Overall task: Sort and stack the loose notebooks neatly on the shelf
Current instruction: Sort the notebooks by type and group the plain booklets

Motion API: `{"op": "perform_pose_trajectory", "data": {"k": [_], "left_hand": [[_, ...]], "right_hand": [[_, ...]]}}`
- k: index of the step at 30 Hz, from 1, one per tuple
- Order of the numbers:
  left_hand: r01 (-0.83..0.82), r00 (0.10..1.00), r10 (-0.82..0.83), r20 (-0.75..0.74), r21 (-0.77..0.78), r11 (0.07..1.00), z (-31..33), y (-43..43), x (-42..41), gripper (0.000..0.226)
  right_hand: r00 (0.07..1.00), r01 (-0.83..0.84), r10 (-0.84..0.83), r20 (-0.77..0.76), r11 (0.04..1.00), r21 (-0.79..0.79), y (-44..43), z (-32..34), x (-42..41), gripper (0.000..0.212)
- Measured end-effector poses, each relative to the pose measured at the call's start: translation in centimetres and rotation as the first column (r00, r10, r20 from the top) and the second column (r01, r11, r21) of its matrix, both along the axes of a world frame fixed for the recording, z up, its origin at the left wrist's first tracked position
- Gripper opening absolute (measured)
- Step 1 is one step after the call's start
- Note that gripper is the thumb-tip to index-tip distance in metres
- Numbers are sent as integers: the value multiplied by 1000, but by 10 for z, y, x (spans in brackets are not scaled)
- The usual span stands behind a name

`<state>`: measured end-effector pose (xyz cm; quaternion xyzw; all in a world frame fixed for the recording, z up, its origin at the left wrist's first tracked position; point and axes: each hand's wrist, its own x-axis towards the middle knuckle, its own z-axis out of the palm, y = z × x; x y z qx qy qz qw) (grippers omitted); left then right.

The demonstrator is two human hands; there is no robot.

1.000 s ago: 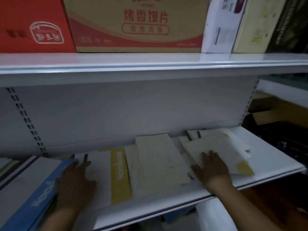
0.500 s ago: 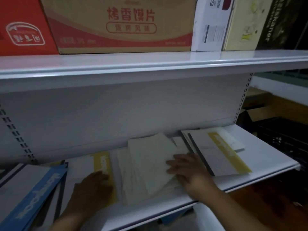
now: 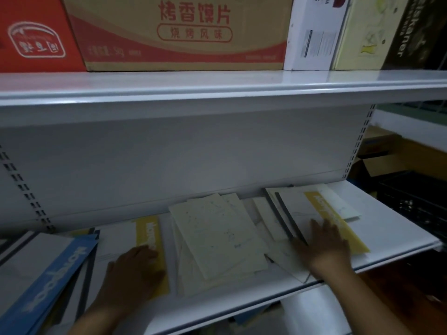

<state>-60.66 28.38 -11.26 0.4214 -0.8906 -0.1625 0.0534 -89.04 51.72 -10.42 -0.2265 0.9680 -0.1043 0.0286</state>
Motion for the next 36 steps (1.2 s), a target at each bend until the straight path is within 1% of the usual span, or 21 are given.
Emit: {"op": "perform_pose_trajectory", "data": {"k": [1,4,7,9,11,13,15,16,17,19,21,22,23,25,27,28,29,31,32,34,36], "left_hand": [[1,1000,-1,-1,0,1000,1,1,0,48],[-4,1000,4,2,23,1000,10,6,-2,47],[-48,996,55,-73,89,995,20,11,-5,41],[-123,947,159,-280,140,982,26,19,-4,34],[-153,799,287,-529,282,947,36,30,-3,12],[-21,694,383,-610,514,857,52,43,-6,15],[214,643,482,-595,744,633,67,58,-10,11],[292,641,501,-582,788,542,71,60,-12,15],[330,626,514,-587,796,508,73,61,-13,21],[218,560,580,-592,781,585,72,55,-7,20],[-11,496,626,-602,717,697,65,39,4,19],[-88,498,615,-612,669,738,62,29,12,22],[-150,522,596,-610,622,769,59,21,21,23],[-270,612,568,-551,529,805,51,6,36,23],[-367,706,529,-471,396,842,43,-4,45,18],[-403,741,513,-434,324,856,39,-7,47,21],[-437,766,503,-400,249,864,35,-8,49,34],[-455,808,471,-355,132,881,28,-9,48,61],[-435,823,447,-350,117,893,27,-6,44,62],[-349,843,376,-386,140,926,30,5,29,50],[-262,828,312,-467,169,950,36,18,12,35]], "right_hand": [[1000,1,-1,30,1000,4,10,-3,-6,60],[989,-127,129,-75,991,34,25,1,-4,35],[975,-146,117,-191,979,-144,29,18,1,17],[963,-158,87,-257,950,-269,24,31,11,13],[930,-208,56,-363,895,-395,16,49,26,17],[919,-298,114,-378,828,-474,3,78,59,22],[919,-375,237,-316,775,-509,-21,95,105,23],[887,-453,331,-320,752,-479,-35,95,130,25],[820,-570,458,-343,708,-418,-50,90,153,28],[660,-748,704,-262,585,-312,-76,74,191,36],[546,-790,834,-85,478,-384,-87,58,204,36],[534,-773,844,-47,465,-432,-87,51,200,36],[560,-754,825,-70,474,-454,-86,43,191,37],[698,-669,699,-156,559,-491,-81,29,160,43],[873,-459,474,-115,720,-520,-75,15,110,48],[933,-343,353,-70,812,-471,-69,11,83,52],[967,-248,252,-39,895,-370,-61,7,57,59],[992,-125,127,11,983,-137,-44,-3,21,69],[994,-101,102,23,993,-61,-38,-10,12,71],[995,-103,103,9,995,-17,-33,-19,7,68],[989,-137,138,-53,990,14,-33,-18,11,55]]}}
